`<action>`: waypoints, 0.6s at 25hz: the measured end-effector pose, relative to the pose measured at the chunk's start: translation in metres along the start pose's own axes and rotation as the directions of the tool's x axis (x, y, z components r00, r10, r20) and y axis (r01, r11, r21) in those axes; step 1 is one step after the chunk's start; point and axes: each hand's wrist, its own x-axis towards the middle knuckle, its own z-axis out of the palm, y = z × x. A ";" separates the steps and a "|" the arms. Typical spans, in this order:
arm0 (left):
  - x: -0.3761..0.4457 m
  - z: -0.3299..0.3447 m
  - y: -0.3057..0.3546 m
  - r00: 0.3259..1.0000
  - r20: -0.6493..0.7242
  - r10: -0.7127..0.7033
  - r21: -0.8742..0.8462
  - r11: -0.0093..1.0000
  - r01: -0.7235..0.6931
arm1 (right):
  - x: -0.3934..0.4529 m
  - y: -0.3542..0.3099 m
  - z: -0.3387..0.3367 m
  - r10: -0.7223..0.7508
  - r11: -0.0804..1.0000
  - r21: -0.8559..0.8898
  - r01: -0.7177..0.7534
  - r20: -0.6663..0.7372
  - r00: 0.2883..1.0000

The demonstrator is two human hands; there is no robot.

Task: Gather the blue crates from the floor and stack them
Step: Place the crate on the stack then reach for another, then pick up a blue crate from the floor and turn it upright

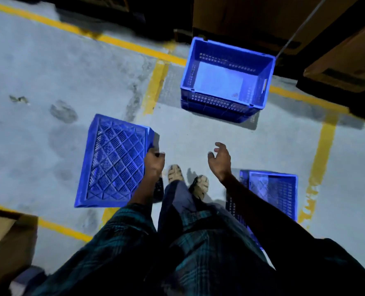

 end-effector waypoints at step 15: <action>-0.022 -0.227 -0.213 0.966 -0.250 -0.066 -0.104 0.994 0.041 | -0.158 -0.034 0.262 -0.002 0.991 -0.129 0.044 0.307 0.952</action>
